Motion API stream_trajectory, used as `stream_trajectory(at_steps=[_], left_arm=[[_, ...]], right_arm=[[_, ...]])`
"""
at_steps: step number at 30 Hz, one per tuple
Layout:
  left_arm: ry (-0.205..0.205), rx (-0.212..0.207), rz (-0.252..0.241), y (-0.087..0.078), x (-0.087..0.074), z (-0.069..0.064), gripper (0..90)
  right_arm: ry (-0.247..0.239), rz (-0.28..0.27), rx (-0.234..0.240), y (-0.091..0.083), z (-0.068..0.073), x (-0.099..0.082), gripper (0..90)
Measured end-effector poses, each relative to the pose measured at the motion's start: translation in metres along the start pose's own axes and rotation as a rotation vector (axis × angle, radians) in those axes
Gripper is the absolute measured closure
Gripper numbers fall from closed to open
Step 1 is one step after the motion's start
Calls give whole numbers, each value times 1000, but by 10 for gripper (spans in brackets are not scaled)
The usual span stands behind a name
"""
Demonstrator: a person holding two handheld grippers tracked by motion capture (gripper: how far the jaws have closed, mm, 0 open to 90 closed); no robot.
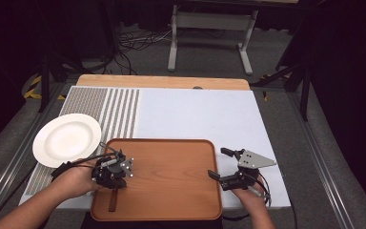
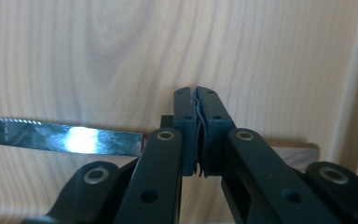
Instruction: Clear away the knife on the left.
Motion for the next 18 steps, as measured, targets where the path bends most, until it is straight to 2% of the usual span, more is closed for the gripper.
stream_trajectory(at_steps=[5, 6, 7, 12, 16, 18], left_arm=[[-56, 9, -78, -13, -1, 2, 751], [-64, 13, -88, -16, -1, 3, 710], [-90, 14, -123, -19, 0, 3, 661], [-144, 29, -253, -33, -1, 3, 410], [-137, 80, -373, -45, -5, 3, 281], [-134, 115, -408, -48, -8, 2, 239]], right_arm=[[-15, -1, -15, -2, 2, 5, 77], [-16, -1, -17, -2, 2, 6, 77], [-16, 0, -19, -2, 2, 6, 77], [-29, 9, -30, -4, 3, 9, 77], [-39, 4, -41, -6, 4, 13, 77], [-39, 2, -45, -7, 4, 15, 77]])
Point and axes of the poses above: each handheld gripper's, and its own axes: y roughly forward along the jaws, x roughly out of its top, z roughly to its left, the point moved 5 cm from there along y, roughly forward along the jaws, and after that the axes turned 1 degree about -y, right-handed, at the moved point
